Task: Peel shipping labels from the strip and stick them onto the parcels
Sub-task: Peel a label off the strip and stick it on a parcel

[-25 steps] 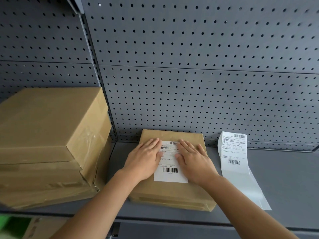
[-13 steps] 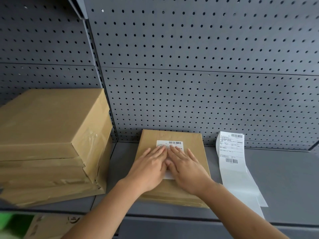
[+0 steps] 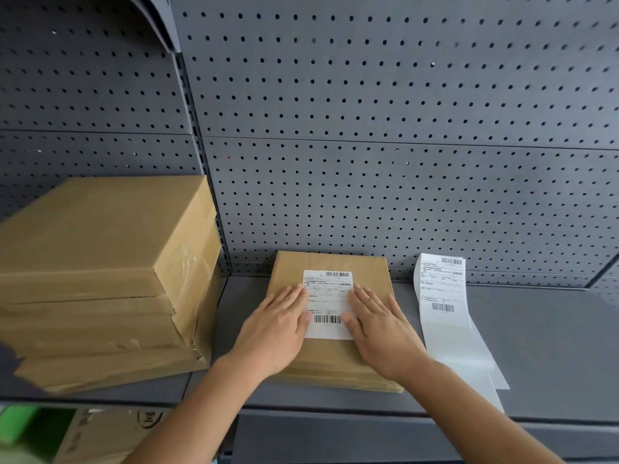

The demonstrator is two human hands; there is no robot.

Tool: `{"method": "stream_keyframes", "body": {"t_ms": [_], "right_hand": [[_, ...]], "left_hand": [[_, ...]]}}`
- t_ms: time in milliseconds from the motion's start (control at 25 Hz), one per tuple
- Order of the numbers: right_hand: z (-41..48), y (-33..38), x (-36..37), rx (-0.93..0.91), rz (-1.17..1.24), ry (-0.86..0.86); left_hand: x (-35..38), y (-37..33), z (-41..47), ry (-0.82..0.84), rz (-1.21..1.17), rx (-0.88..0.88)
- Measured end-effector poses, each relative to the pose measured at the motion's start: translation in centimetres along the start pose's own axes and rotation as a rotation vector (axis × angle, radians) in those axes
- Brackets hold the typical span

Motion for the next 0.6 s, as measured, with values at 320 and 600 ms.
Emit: {"method": "stream_keyframes", "body": {"t_ms": [320,600], "right_hand": [[-4.0,3.6,3.2,-0.142,-0.123,-0.009],[-6.2,-1.0,3.3,-0.007,-0.123,-0.085]], "left_hand": [[1.4,-2.2,-4.6,0.017,0.057,0.129],[1.9,0.9,-6.3,0.015,0.033,-0.049]]}}
Point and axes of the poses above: each hand's wrist, its own z-axis towards the middle knuckle, its own x-axis out of the palm, y = z × x, the point moved 2 cm from there along z, towards the middle knuckle, and after that the axes turned 9 degrees about y, right-handed, at the moved point
